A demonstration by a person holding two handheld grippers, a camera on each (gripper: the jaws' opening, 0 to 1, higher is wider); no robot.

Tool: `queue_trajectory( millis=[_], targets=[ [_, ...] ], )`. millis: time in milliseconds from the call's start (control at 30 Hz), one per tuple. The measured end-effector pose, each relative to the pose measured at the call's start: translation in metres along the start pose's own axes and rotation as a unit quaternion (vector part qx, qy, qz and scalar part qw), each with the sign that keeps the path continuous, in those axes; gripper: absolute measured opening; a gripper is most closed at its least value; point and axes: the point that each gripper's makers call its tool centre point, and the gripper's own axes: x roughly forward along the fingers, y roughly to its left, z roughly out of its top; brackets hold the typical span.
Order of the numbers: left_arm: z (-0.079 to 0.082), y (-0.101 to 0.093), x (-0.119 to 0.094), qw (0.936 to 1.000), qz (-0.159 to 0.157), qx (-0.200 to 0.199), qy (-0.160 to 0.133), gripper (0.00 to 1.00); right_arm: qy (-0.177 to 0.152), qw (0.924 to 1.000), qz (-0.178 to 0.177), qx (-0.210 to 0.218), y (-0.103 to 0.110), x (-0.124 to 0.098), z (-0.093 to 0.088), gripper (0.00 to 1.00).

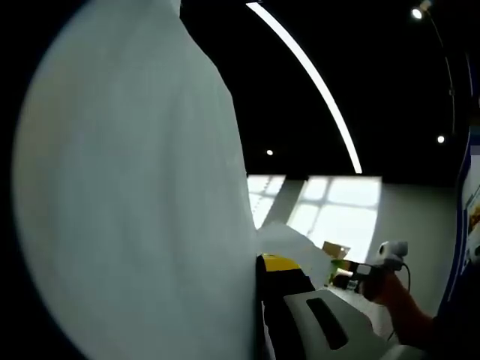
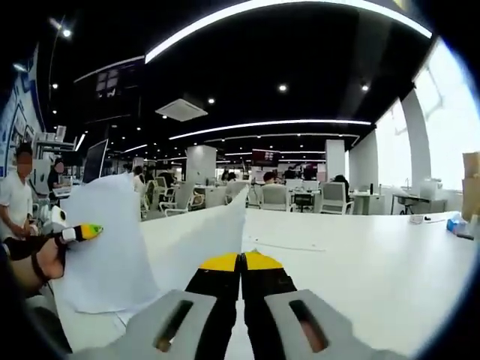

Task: Organize the stack of printing papers by aligning and flattening the scattered papers on the table

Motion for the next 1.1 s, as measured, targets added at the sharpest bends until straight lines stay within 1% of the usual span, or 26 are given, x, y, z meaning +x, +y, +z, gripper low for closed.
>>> queue_trajectory(
  millis=[767,1100],
  targets=[
    [0.001,-0.001,0.001,1.0000,-0.001,-0.001,-0.001,0.07,-0.010,1.0000,-0.001,0.001,0.001,-0.005,0.007,0.00],
    [0.001,-0.001,0.001,1.0000,-0.001,-0.001,-0.001,0.07,-0.019,0.9998,-0.003,-0.003,-0.001,-0.010,0.015,0.00]
  ],
)
